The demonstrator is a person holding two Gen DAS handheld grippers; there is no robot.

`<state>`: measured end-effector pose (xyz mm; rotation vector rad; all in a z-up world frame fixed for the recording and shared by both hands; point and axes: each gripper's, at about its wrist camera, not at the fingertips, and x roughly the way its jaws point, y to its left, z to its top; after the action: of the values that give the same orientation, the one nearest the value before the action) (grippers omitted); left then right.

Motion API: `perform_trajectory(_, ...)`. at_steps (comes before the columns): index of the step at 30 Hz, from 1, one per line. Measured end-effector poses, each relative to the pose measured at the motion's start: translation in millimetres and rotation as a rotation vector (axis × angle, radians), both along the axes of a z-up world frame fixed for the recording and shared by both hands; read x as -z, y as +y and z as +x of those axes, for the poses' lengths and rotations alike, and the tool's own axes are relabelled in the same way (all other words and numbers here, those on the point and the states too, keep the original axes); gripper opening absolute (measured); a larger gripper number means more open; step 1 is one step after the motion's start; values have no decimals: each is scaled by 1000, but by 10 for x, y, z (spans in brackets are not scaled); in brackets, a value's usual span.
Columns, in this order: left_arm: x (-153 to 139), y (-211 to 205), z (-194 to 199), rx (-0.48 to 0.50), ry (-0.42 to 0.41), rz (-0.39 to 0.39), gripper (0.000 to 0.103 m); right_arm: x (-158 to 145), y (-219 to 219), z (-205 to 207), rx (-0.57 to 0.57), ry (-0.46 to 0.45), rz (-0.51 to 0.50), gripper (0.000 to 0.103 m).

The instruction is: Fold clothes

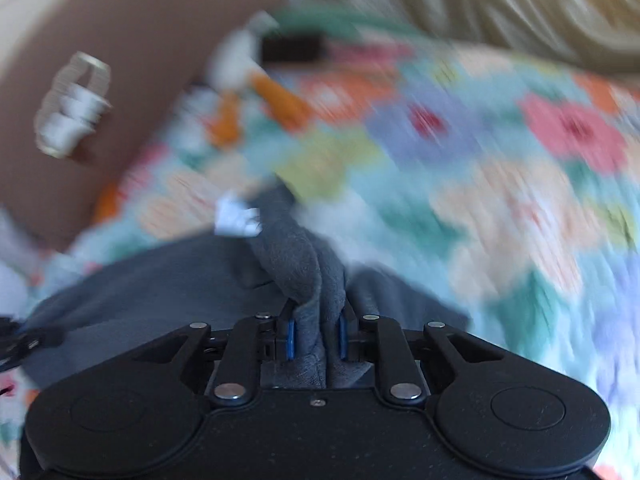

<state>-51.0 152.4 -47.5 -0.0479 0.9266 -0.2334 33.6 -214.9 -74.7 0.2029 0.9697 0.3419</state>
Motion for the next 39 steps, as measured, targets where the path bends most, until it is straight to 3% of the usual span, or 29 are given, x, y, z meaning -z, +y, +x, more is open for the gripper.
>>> perform_trajectory(3,-61,-56,-61,41,-61,52,10,45,-207,0,81,46,145,20)
perform_trajectory(5,-142,-92,-104,63,-90,57,10,-19,-260,-24,101,10,190,18)
perform_trajectory(8,-328,-44,-152,83,-166,6,9,-88,-191,-62,86,-35,157,18)
perform_trajectory(12,-481,31,-227,80,-218,-67,9,-106,-231,-153,10,31,304,19)
perform_trajectory(17,-467,12,-313,100,-198,-84,9,-312,-143,-340,-65,-37,131,17)
perform_trajectory(20,-412,-274,-524,248,-219,62,9,-302,-271,-375,6,-54,-74,17)
perform_trajectory(21,-389,-357,-576,277,-208,70,9,-292,-323,-383,35,-58,-146,17)
perform_trajectory(23,-333,-439,-599,307,-128,-38,9,-223,-492,-342,92,-27,-140,17)
perform_trajectory(26,-247,-583,-631,353,-96,-46,9,-173,-569,-296,108,-21,-71,17)
perform_trajectory(28,-191,-661,-659,388,-86,-6,9,-228,-451,-312,71,-68,-46,17)
perform_trajectory(31,-130,-629,-667,383,-41,-60,9,-353,-248,-355,11,-130,70,24)
perform_trajectory(34,-183,-573,-753,385,-72,-54,9,-429,-21,-421,-53,-141,221,52)
perform_trajectory(37,-206,-518,-788,386,-68,-92,9,-434,337,-497,-143,-116,286,59)
perform_trajectory(39,-146,-527,-802,395,-47,-96,9,-427,557,-501,-186,-133,239,65)
